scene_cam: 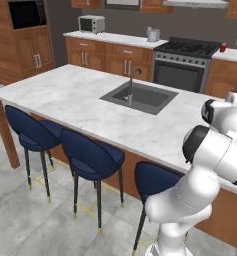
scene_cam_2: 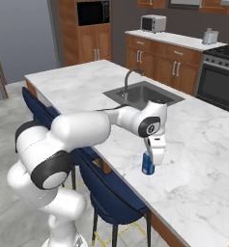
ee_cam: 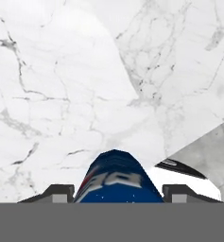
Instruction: Four empty soda cans are scattered around the kitchen. Gather all the cans and cluster them next to the stove for recycling.
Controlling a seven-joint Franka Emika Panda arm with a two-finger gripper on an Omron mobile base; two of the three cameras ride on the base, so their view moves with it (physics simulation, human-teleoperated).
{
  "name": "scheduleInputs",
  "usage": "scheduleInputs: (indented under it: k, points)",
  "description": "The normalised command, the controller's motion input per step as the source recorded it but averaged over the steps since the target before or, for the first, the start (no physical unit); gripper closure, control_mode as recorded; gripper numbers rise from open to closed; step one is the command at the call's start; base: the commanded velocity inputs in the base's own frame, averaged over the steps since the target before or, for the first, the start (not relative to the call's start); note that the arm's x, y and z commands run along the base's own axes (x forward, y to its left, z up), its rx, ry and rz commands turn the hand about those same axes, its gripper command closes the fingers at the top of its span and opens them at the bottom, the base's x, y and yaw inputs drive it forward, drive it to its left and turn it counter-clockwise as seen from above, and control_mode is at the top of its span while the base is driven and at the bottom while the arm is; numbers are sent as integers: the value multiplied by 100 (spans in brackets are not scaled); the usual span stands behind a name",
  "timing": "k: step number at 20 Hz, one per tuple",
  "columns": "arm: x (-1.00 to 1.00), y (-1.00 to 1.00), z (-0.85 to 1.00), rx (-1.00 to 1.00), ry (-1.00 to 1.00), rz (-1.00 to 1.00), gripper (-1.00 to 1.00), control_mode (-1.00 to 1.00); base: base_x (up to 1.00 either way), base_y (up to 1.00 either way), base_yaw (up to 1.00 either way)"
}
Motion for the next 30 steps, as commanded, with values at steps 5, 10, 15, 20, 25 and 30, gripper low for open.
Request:
scheduleInputs:
  k: [5, 10, 15, 20, 25, 30]
  points:
    - [0, 0, 0, 0, 0, 0, 100, 100, -36, -79, -10]
    - [0, 0, 0, 0, 0, 0, 100, 100, -40, -61, -16]
    - [0, 0, 0, 0, 0, 0, 100, 100, -35, -56, -21]
    - [0, 0, 0, 0, 0, 0, 100, 100, -1, -40, -33]
    - [0, 0, 0, 0, 0, 0, 100, 100, 0, -11, -47]
    - [0, 0, 0, 0, 0, 0, 100, 100, 0, -2, -48]
